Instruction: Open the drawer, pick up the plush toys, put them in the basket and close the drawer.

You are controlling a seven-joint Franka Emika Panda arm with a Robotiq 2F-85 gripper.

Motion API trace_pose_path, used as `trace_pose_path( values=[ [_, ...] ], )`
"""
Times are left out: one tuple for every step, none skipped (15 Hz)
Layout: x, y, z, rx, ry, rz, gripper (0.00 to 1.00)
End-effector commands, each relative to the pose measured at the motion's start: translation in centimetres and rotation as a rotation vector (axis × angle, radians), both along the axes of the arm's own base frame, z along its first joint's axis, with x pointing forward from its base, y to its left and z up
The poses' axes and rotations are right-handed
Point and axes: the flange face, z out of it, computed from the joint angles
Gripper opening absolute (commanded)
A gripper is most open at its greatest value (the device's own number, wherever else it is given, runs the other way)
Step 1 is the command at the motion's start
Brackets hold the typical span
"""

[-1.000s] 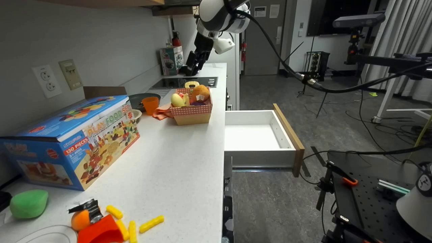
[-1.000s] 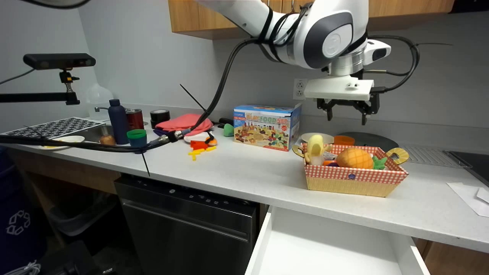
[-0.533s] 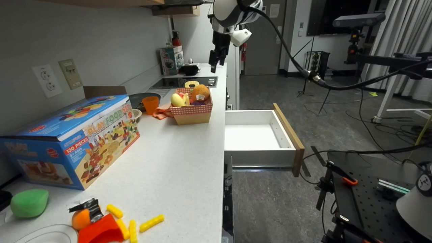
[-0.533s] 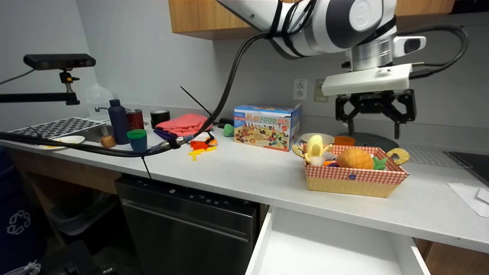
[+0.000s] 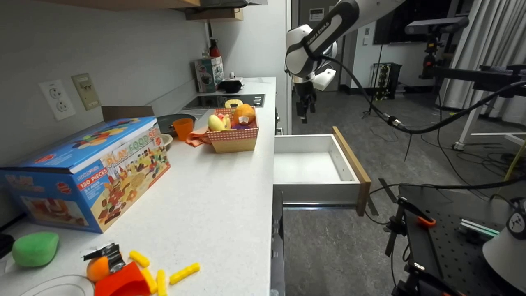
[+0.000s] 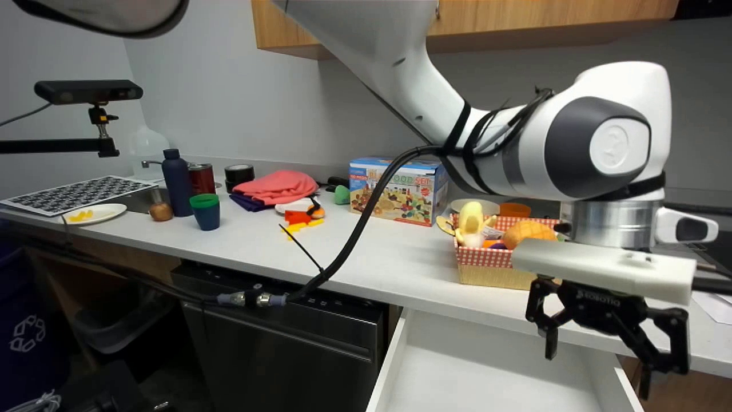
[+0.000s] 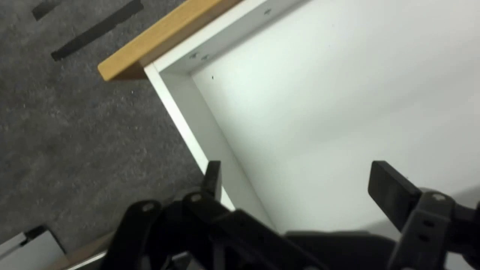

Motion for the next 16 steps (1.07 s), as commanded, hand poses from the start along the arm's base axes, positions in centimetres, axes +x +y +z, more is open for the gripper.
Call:
trace_pose_path(
  values=[
    [-0.5, -0.4, -1.1, 0.010, 0.026, -0.015, 1.00],
    [-0.8, -0.7, -1.8, 0.015, 0.040, -0.025, 1.00],
    [-1.0, -0.8, -2.1, 0.018, 0.047, -0.030, 1.00],
    [-1.0, -0.8, -2.1, 0.018, 0.048, -0.032, 1.00],
    [-1.0, -0.7, -2.0, 0.018, 0.047, -0.033, 1.00],
    [-0.9, -0.7, -2.0, 0.018, 0.047, -0.034, 1.00],
    [-0.9, -0.7, -1.9, 0.017, 0.046, -0.034, 1.00],
    [-0.9, -0.7, -1.9, 0.017, 0.046, -0.034, 1.00],
    [-0.9, -0.7, -1.9, 0.017, 0.046, -0.034, 1.00],
    [-1.4, -0.8, -2.0, 0.001, 0.073, -0.040, 1.00],
    [-2.2, -1.0, -1.9, -0.017, 0.082, -0.033, 1.00],
    [-3.0, -1.2, -1.9, -0.024, 0.091, -0.018, 1.00],
    [-4.0, -1.5, -1.8, -0.037, 0.103, -0.001, 1.00],
    [-4.9, -1.8, -1.9, -0.049, 0.116, 0.006, 1.00],
    [-5.8, -2.2, -1.9, -0.054, 0.131, 0.013, 1.00],
    [-6.6, -2.4, -1.9, -0.063, 0.144, 0.018, 1.00]
  ],
)
